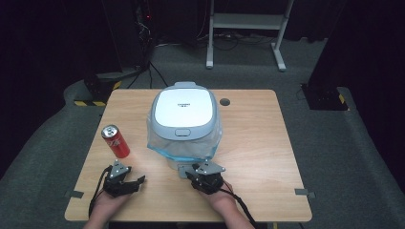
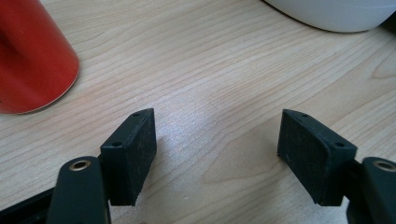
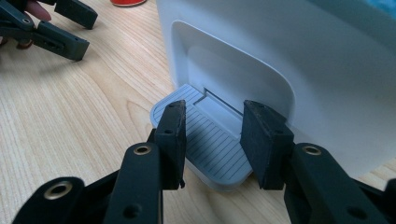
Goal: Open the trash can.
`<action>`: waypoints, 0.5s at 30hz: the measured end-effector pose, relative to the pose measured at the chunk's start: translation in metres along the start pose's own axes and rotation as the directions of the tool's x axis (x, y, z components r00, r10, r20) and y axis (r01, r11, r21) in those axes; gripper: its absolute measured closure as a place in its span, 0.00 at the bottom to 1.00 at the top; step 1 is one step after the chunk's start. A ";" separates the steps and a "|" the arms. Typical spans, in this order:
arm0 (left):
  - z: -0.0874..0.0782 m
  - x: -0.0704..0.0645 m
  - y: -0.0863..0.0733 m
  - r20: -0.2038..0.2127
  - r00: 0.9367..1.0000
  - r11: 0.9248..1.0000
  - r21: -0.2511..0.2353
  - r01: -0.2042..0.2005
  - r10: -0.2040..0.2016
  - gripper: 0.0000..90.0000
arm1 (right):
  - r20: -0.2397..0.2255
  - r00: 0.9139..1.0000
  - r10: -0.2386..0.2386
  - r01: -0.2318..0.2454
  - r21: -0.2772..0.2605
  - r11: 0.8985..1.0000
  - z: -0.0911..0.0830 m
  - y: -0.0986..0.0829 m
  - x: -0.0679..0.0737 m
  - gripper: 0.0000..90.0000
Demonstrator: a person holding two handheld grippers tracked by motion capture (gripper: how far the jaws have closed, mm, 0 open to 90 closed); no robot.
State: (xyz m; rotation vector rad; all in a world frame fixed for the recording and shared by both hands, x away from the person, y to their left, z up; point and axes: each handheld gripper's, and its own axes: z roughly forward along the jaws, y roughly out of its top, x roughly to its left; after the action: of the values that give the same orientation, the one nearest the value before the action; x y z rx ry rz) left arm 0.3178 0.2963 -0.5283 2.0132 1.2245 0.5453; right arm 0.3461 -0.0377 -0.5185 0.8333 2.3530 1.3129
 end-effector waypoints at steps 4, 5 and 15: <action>0.000 0.000 0.000 0.000 1.000 1.000 0.000 -0.001 0.001 0.31 | 0.001 1.000 0.004 -0.004 0.000 1.000 0.000 0.000 0.000 0.67; 0.000 0.000 0.000 0.000 1.000 1.000 0.000 -0.001 0.001 0.31 | 0.002 1.000 0.004 -0.004 0.000 1.000 0.000 0.000 0.000 0.67; 0.000 0.000 0.000 -0.001 1.000 1.000 0.001 -0.002 0.002 0.31 | 0.008 1.000 0.013 -0.013 0.012 1.000 0.001 0.000 0.001 0.67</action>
State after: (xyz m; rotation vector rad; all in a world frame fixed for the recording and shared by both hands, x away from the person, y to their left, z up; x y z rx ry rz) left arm 0.3177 0.2961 -0.5283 2.0153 1.2232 0.5472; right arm 0.3457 -0.0368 -0.5187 0.8571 2.3555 1.2987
